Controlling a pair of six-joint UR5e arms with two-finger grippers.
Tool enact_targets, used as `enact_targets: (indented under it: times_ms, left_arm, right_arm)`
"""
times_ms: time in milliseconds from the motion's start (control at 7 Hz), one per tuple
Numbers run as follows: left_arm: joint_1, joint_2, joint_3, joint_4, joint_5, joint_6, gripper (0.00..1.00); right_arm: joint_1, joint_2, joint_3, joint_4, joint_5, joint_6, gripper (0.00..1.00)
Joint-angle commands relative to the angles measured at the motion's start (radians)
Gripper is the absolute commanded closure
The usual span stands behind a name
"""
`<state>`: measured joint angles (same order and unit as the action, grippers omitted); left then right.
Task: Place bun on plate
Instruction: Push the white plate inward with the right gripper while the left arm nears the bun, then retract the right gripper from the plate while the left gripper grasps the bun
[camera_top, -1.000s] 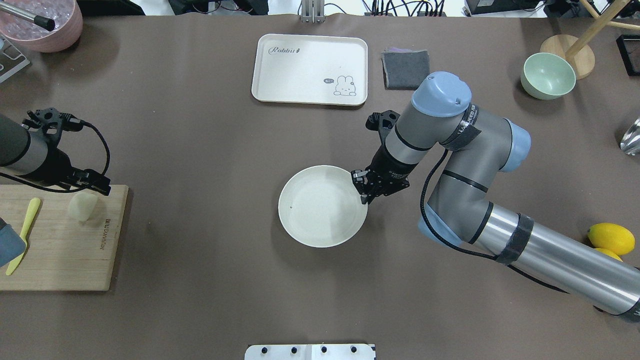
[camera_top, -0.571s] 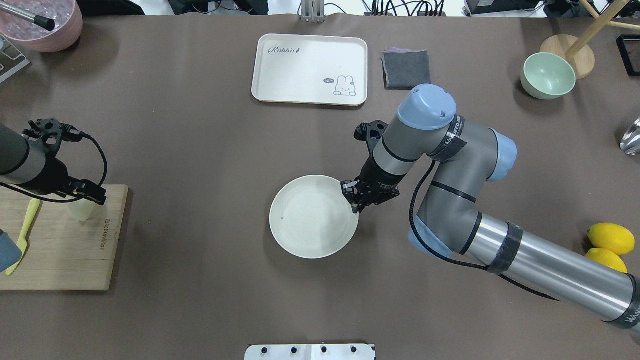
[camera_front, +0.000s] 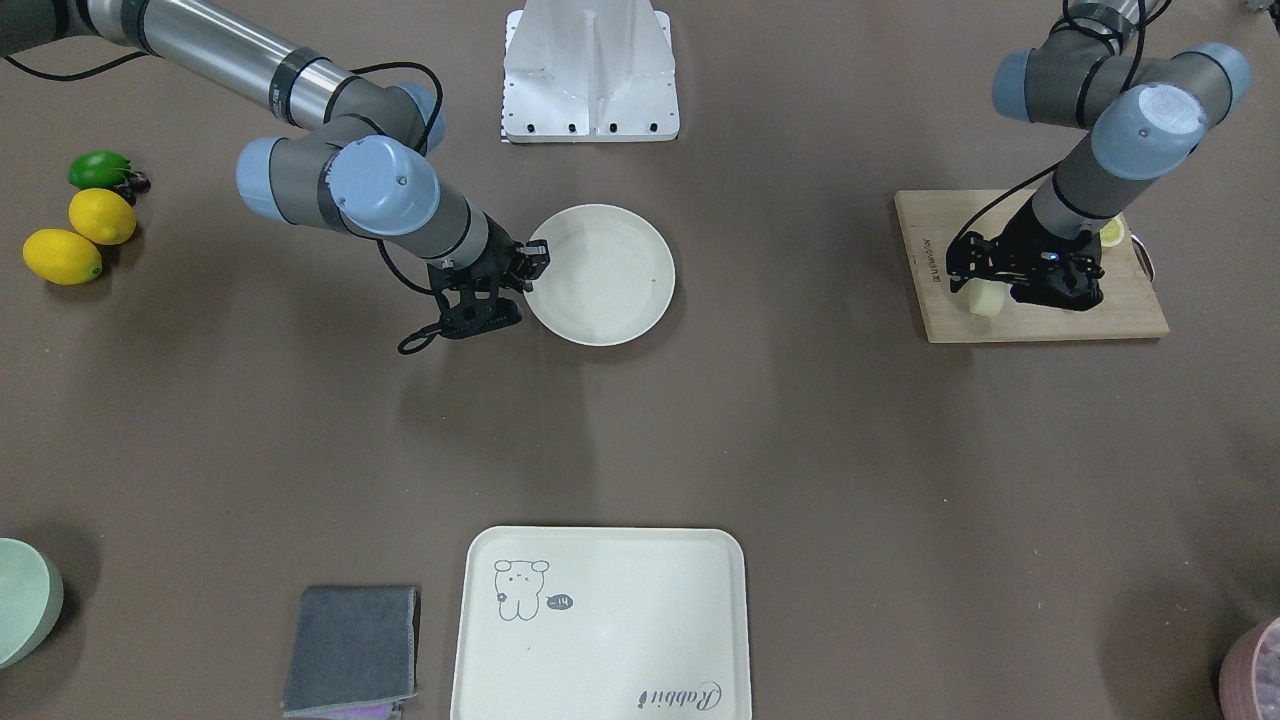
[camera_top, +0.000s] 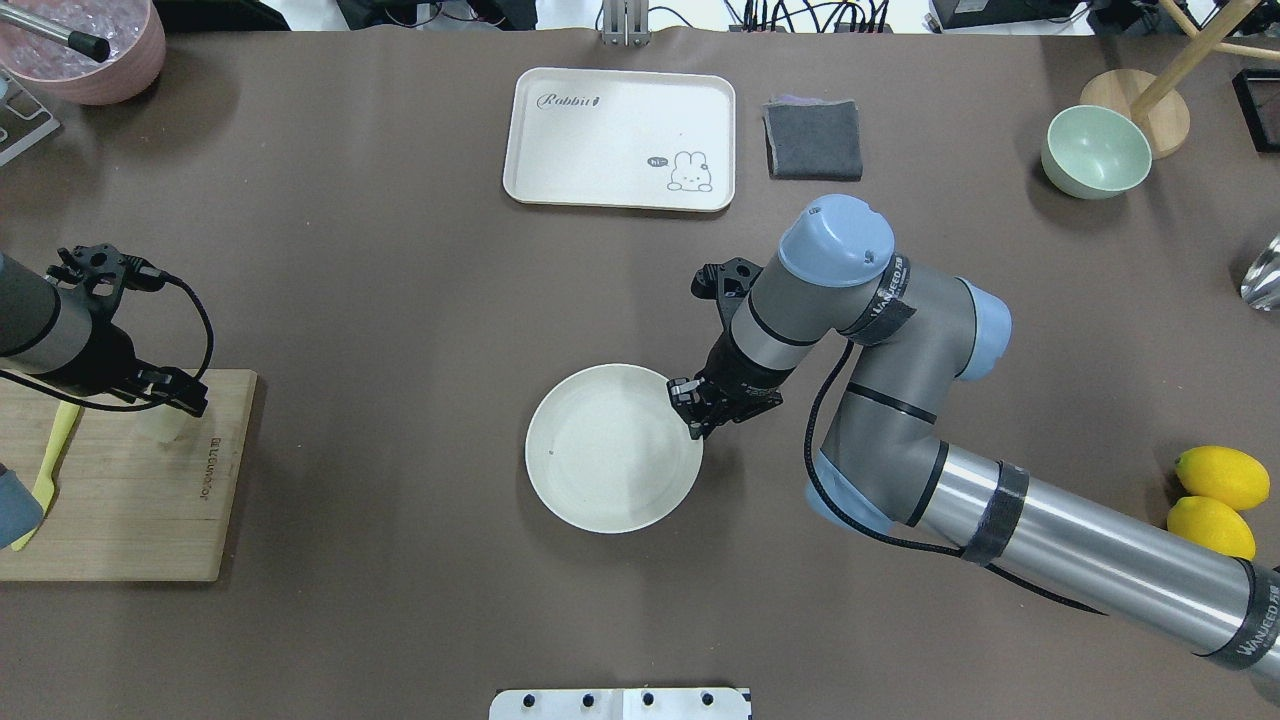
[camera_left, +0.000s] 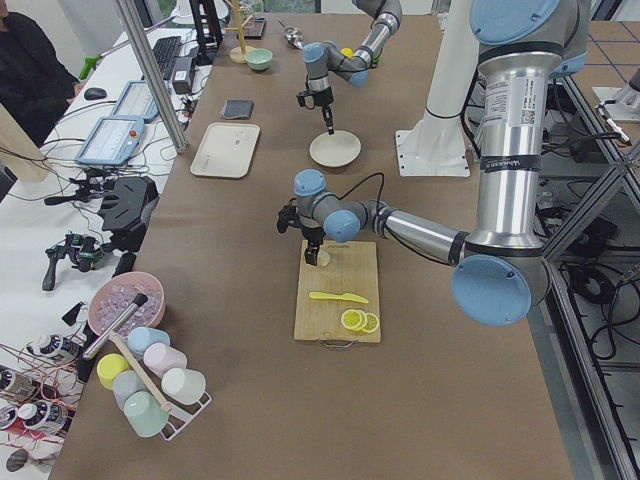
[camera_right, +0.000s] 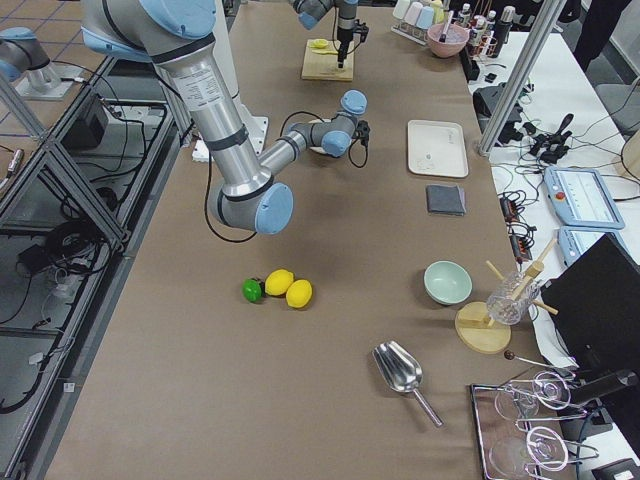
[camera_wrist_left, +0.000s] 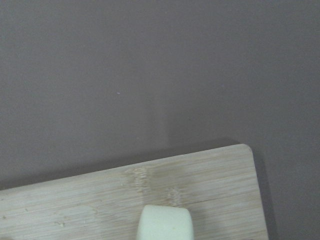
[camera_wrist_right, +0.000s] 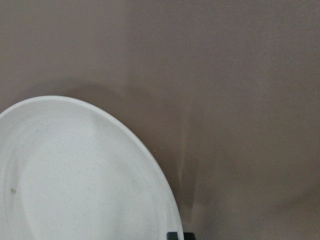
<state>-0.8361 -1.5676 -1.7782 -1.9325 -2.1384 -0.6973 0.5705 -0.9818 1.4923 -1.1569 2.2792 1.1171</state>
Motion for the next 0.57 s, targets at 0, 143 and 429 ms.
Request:
enact_targets:
  times_ms: [0, 143, 429]
  left_arm:
    - [0.000, 0.003, 0.011, 0.001, 0.000, 0.004, 0.32]
    - [0.000, 0.014, 0.011, 0.001, 0.000, 0.004, 0.41]
    - [0.000, 0.014, 0.005, 0.001, -0.001, 0.004, 0.58]
  right_arm:
    - [-0.004, 0.008, 0.008, 0.009, -0.079, 0.059, 0.01]
    - [-0.004, 0.017, 0.009, 0.008, -0.092, 0.064, 0.00]
    - [0.046, 0.015, 0.019, 0.006, -0.084, 0.067, 0.00]
